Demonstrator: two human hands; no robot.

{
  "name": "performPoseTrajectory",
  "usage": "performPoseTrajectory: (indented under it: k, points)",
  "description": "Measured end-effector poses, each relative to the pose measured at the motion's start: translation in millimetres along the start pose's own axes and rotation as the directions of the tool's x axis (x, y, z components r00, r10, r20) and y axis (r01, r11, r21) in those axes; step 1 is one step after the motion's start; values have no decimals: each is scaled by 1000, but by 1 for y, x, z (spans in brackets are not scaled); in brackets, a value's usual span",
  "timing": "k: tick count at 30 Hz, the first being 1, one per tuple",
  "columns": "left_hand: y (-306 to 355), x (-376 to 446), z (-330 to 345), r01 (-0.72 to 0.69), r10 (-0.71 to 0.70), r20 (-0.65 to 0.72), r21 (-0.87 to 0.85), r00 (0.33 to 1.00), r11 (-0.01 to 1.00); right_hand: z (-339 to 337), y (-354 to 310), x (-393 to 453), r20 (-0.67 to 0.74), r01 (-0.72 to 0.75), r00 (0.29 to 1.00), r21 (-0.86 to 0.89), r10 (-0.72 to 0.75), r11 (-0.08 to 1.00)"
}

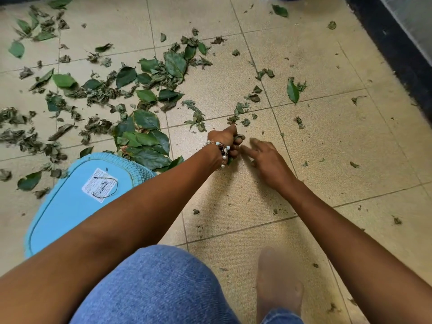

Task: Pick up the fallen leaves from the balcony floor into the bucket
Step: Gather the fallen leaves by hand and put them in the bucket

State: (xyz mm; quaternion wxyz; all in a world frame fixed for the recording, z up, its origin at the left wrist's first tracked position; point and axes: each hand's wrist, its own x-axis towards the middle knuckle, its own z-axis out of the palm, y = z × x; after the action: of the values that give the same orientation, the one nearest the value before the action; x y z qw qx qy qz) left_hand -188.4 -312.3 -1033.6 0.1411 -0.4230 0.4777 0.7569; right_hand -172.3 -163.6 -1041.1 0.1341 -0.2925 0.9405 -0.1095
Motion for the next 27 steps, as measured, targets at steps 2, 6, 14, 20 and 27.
performPoseTrajectory:
  k: [2, 6, 14, 20, 27]
  points:
    - [2, 0, -2, -3, 3, -27, 17, 1000, 1000, 3, -2, -2, 31, 28, 999, -84, -25, 996]
    - [4, -1, -5, 14, -13, -35, 30, 999, 999, 7, 3, -16, -8, 72, 997, -203, -75, 977]
    - [-1, -5, -1, 31, -30, -11, 49, 999, 998, -8, -5, -11, -196, -147, 945, 461, 262, 875]
    - [9, -17, 8, 84, -81, 73, -41, 994, 996, -52, -39, 21, -96, -114, 865, 918, 493, 380]
    - [34, -40, 4, 90, -73, 140, -121, 988, 989, -71, -71, 28, -371, -39, 877, 577, 304, 816]
